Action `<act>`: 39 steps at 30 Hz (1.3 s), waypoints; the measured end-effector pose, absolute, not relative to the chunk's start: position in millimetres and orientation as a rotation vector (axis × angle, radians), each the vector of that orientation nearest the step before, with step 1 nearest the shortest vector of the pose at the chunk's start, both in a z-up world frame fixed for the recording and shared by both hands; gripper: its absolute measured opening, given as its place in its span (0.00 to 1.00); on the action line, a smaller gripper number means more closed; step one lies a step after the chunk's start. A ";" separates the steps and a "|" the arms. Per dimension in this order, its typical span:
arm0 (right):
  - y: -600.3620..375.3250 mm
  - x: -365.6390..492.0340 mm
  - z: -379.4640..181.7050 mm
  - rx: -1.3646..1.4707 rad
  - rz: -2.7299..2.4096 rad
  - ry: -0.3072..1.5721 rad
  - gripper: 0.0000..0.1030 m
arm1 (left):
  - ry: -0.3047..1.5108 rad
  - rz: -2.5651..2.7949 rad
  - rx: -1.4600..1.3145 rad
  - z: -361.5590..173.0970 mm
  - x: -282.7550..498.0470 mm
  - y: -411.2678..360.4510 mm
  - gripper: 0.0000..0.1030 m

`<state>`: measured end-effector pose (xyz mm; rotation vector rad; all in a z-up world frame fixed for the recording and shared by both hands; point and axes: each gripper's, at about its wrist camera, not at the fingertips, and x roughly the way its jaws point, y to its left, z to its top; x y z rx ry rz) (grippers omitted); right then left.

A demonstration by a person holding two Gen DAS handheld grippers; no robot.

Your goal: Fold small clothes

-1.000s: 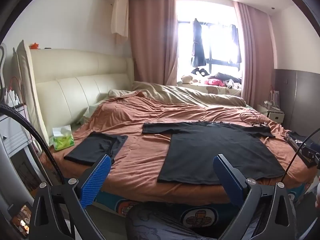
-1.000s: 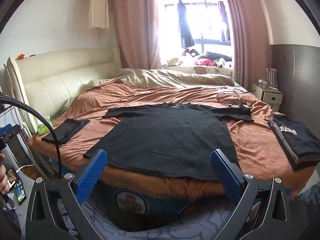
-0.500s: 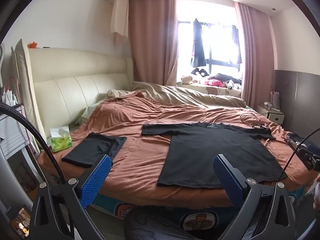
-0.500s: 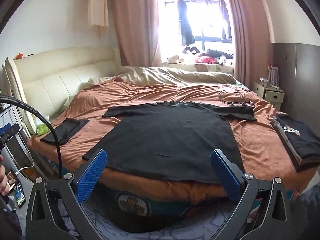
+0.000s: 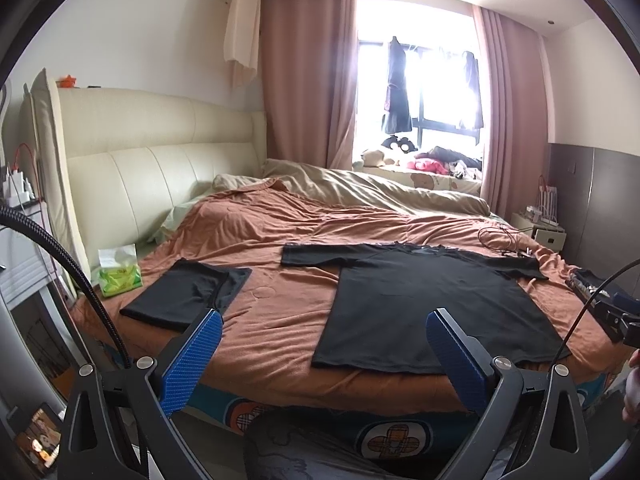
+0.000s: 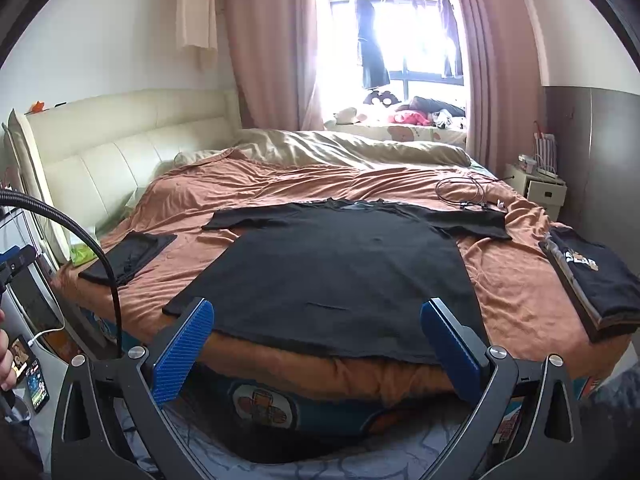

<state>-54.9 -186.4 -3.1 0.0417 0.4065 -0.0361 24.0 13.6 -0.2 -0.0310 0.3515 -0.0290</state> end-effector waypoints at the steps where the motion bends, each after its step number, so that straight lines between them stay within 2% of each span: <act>1: -186.4 -54.8 -2.8 0.041 -0.036 0.406 1.00 | 0.352 -0.030 -0.031 -0.1 24.2 14.1 1.00; 39: -188.5 -61.6 0.9 0.050 -0.045 0.394 1.00 | 0.351 -0.053 -0.022 -5.2 17.1 9.8 1.00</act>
